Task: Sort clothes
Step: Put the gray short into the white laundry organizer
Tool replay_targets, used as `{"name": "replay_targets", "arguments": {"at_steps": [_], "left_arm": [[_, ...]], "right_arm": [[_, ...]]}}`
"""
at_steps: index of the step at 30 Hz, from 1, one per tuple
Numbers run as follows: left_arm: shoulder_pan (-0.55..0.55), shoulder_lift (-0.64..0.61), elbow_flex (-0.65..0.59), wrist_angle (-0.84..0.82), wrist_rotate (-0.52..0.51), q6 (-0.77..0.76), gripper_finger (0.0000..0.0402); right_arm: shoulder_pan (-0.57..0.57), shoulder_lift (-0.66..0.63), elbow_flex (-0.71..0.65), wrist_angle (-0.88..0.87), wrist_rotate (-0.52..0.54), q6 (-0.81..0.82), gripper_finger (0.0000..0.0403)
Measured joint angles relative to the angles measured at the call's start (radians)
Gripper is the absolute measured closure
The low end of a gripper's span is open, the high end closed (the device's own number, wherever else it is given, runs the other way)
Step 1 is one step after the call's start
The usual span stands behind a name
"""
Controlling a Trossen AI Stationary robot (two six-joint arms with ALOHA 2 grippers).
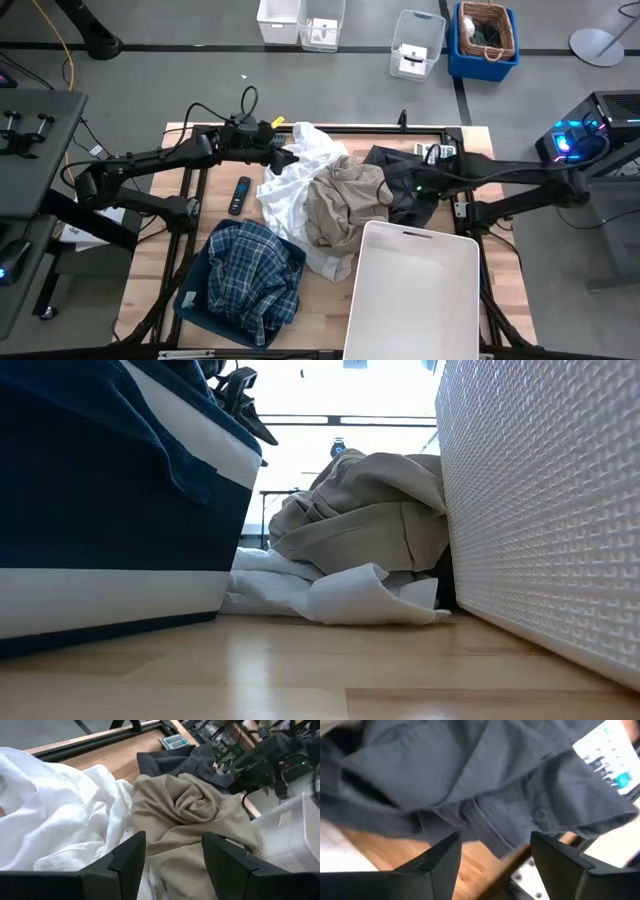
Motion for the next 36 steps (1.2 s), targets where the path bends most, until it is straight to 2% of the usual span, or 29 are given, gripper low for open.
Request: {"name": "replay_targets", "arguments": {"at_steps": [4,10,15,24,27,30,31,36], "left_arm": [[0.000,0.000,0.000,-0.010,0.000,0.027,0.0216],[0.000,0.000,0.000,-0.012,0.001,0.030,0.0216],[0.000,0.000,0.000,-0.012,0.007,0.032,0.0216],[0.000,0.000,0.000,-0.013,0.009,0.040,0.0216],[0.000,0.000,0.000,-0.013,0.010,0.047,0.0216],[0.000,0.000,0.000,-0.013,0.009,0.056,0.0216],[0.000,-0.001,0.000,-0.012,0.010,0.057,0.0216],[0.016,-0.036,0.000,-0.011,0.010,0.059,0.0216]], "right_arm": [[-0.019,0.060,-0.054,0.150,-0.038,0.061,0.0160],[-0.111,0.173,-0.106,0.230,-0.023,0.171,0.0159],[-0.179,0.298,-0.140,0.253,0.004,0.183,0.0159],[-0.198,0.490,-0.211,0.434,-0.054,0.162,0.0166],[-0.191,0.506,-0.211,0.449,-0.048,0.111,0.0218],[-0.190,0.502,-0.211,0.471,-0.076,0.060,0.0344],[-0.190,0.495,-0.212,0.469,-0.080,0.035,0.0370],[-0.175,0.428,-0.192,0.396,-0.138,-0.001,0.0393]]}}
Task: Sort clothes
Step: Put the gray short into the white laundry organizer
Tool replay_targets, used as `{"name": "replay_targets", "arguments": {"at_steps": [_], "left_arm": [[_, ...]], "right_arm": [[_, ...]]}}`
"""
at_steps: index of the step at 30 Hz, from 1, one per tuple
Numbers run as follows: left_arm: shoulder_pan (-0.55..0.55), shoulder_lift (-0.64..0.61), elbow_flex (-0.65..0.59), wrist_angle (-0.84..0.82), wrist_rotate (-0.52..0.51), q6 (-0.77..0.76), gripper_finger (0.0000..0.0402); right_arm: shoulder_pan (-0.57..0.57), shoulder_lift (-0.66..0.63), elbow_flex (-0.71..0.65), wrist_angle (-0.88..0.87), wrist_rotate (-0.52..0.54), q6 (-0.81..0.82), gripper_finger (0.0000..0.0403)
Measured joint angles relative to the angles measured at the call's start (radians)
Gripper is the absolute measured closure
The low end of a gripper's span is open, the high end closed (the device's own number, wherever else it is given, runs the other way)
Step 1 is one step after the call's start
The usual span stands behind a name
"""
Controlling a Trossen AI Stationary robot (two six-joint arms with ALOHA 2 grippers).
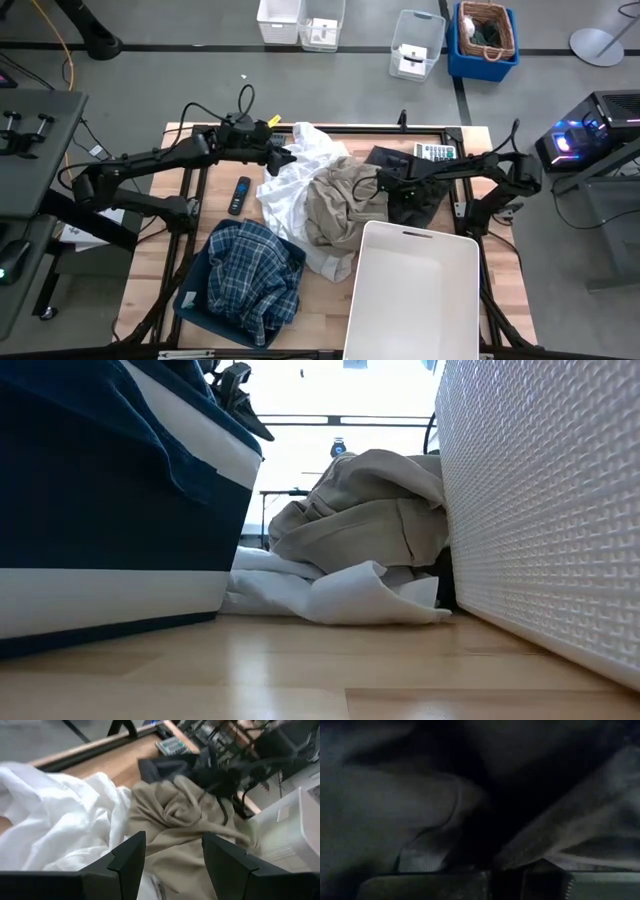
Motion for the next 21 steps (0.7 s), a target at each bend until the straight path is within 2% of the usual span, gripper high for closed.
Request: {"name": "replay_targets", "arguments": {"at_steps": [2,6,13,17,21], "left_arm": [[0.010,-0.022,0.000,0.002,0.000,0.008,0.0216],[0.029,-0.068,0.000,0.002,-0.001,0.032,0.0216],[0.059,-0.110,0.000,0.001,-0.005,0.034,0.0216],[0.064,-0.111,0.000,-0.001,-0.006,0.034,0.0216],[0.064,-0.111,0.000,-0.001,-0.008,0.042,0.0216]], "right_arm": [[0.013,-0.058,0.033,-0.085,-0.001,-0.006,0.0395],[0.024,-0.203,0.137,-0.235,0.086,0.036,0.0397],[0.035,-0.401,0.440,-0.503,0.287,0.151,0.0398],[0.047,-0.467,0.668,-0.511,0.364,0.169,0.0398],[0.093,-0.505,0.898,-0.415,0.410,0.116,0.0398]]}}
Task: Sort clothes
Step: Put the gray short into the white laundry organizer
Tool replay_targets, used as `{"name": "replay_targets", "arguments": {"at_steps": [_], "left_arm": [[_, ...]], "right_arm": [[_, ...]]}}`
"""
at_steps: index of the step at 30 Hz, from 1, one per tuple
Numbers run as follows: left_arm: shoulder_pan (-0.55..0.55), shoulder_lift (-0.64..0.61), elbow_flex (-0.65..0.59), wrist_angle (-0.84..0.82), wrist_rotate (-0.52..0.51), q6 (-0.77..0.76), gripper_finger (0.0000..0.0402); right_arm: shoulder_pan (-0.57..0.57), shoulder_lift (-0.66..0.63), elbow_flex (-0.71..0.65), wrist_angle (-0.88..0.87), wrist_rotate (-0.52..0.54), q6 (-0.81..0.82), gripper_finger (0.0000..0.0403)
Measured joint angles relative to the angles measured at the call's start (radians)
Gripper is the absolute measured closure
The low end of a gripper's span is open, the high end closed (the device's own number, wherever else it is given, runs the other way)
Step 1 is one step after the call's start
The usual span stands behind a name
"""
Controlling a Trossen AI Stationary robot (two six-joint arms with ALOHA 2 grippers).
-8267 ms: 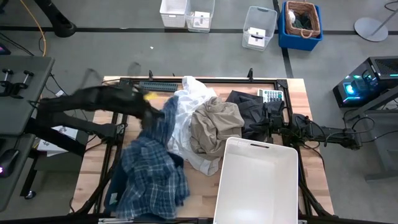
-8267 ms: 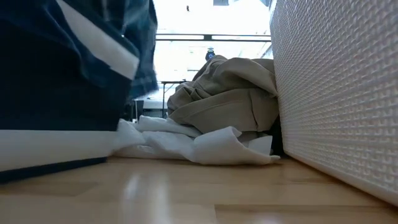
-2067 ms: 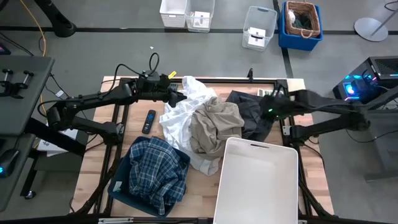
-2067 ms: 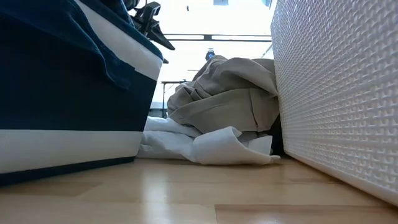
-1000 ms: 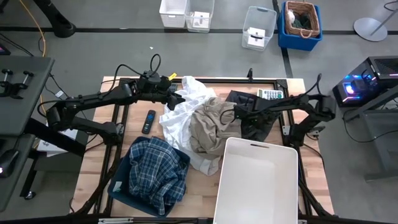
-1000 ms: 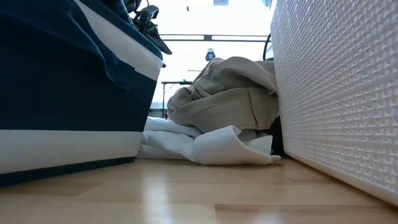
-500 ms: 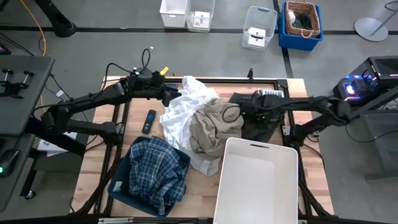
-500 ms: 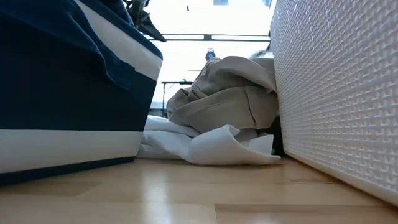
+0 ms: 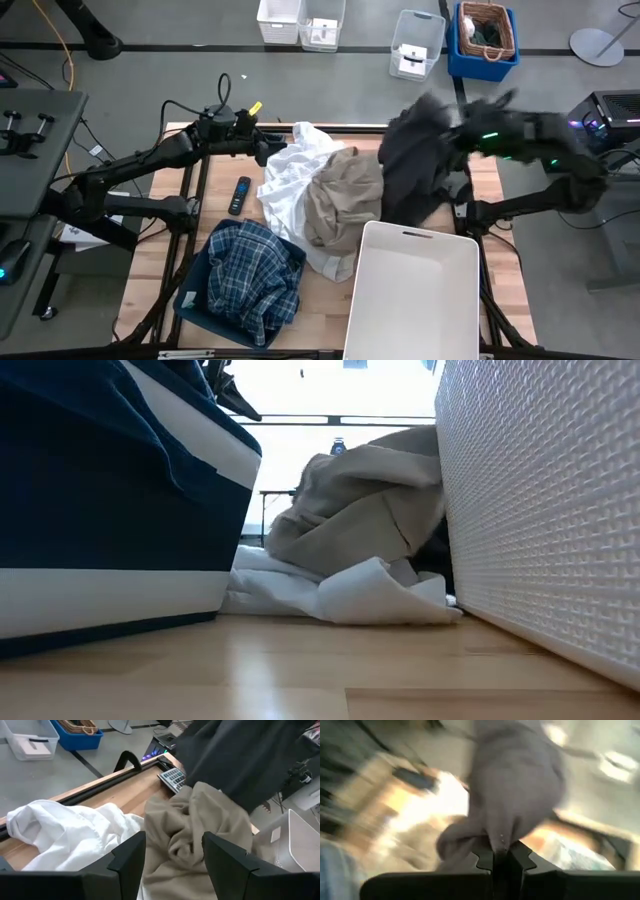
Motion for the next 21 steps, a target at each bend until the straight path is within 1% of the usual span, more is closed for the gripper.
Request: {"name": "replay_targets", "arguments": {"at_steps": [3,5,8,12,14,16,19,21], "left_arm": [[0.000,0.000,0.000,0.000,-0.014,0.000,0.0216],[0.000,0.000,0.000,0.000,-0.040,-0.001,0.0216],[0.000,0.000,0.000,-0.001,-0.080,-0.001,0.0216],[0.000,0.000,0.000,-0.001,-0.122,-0.001,0.0216],[0.000,0.000,0.000,-0.001,-0.138,-0.006,0.0216],[0.000,0.000,0.000,-0.002,-0.157,-0.021,0.0216],[0.000,0.000,0.000,-0.015,-0.182,-0.055,0.0216],[0.000,0.000,0.000,-0.035,-0.198,-0.070,0.0216]], "right_arm": [[0.051,-0.007,0.145,0.102,-0.005,-0.070,0.0398],[0.095,-0.005,0.225,0.223,-0.061,-0.170,0.0398],[0.169,-0.004,0.306,0.441,-0.192,-0.307,0.0398],[0.274,0.018,0.364,0.693,-0.414,-0.484,0.0398],[0.327,0.040,0.397,0.760,-0.504,-0.566,0.0398],[0.380,0.069,0.425,0.815,-0.564,-0.633,0.0398],[0.461,0.122,0.466,0.880,-0.685,-0.708,0.0398],[0.518,0.158,0.498,0.901,-0.746,-0.746,0.0398]]}}
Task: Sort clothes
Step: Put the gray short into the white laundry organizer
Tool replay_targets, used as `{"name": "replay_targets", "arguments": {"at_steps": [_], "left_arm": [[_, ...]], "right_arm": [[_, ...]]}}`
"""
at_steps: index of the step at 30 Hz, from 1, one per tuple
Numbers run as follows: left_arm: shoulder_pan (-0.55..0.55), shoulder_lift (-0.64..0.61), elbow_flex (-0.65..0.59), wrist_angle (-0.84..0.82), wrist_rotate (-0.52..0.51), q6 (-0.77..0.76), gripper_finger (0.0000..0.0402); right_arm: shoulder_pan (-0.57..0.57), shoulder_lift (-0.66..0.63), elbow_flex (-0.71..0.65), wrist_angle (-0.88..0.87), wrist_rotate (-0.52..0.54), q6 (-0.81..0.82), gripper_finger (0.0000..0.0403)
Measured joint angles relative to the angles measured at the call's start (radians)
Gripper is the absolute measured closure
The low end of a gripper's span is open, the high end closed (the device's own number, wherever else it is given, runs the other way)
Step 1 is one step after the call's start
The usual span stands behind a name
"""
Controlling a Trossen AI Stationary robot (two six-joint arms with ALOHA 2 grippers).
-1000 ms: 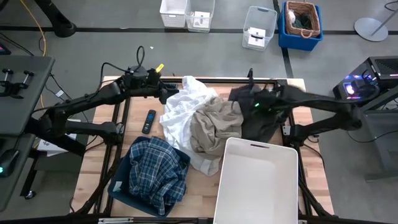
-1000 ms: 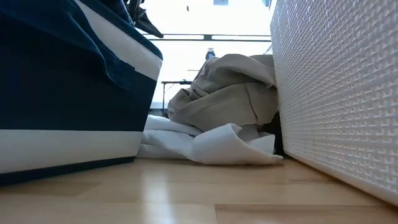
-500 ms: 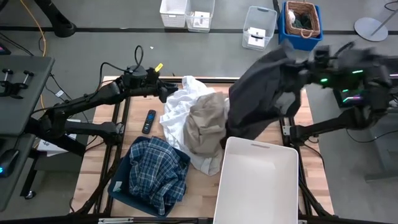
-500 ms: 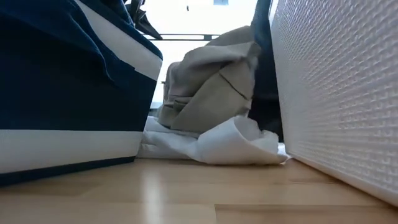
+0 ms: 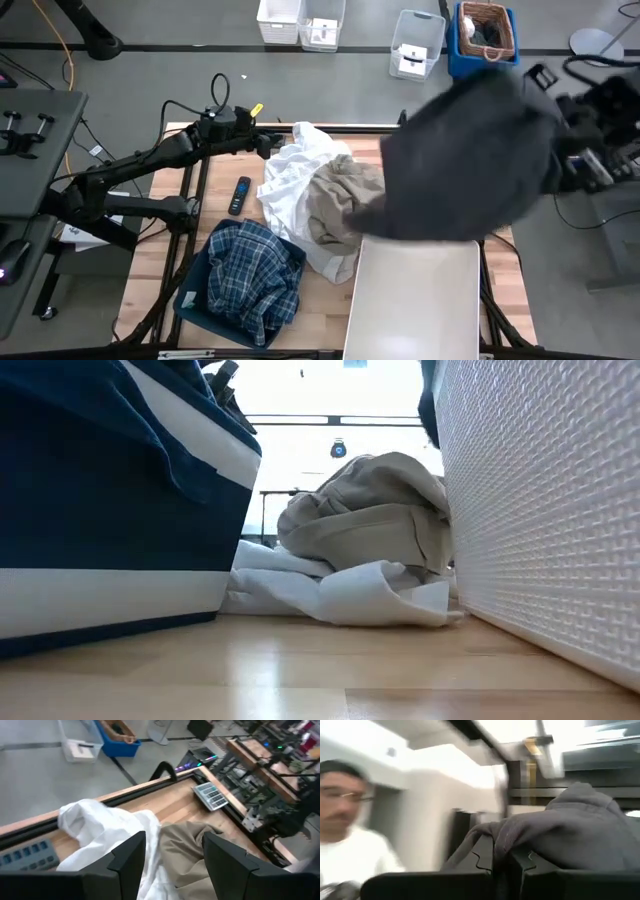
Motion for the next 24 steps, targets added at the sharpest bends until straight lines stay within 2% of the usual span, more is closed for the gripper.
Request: {"name": "replay_targets", "arguments": {"at_steps": [3,8,14,16,19,21,24], "left_arm": [[0.000,0.000,0.000,-0.044,-0.030,-0.021,0.0216],[0.000,0.000,0.000,-0.112,-0.067,-0.047,0.0216],[-0.001,0.000,0.000,-0.153,-0.068,-0.095,0.0216],[-0.002,0.000,0.000,-0.153,-0.068,-0.107,0.0216],[-0.002,0.000,0.000,-0.152,-0.068,-0.124,0.0216],[-0.002,0.000,0.000,-0.152,-0.068,-0.126,0.0216],[-0.002,0.000,0.000,-0.150,-0.068,-0.133,0.0216]], "right_arm": [[0.092,0.047,0.056,-0.008,-0.028,-0.049,0.0398],[0.248,0.092,0.163,0.018,-0.012,-0.119,0.0398],[0.428,0.091,0.156,0.024,0.020,-0.194,0.0398],[0.477,0.093,0.155,-0.028,0.080,-0.245,0.0398],[0.517,0.108,0.153,-0.137,0.237,-0.265,0.0398],[0.523,0.127,0.153,-0.192,0.341,-0.235,0.0398],[0.522,0.164,0.153,-0.263,0.439,-0.149,0.0398]]}}
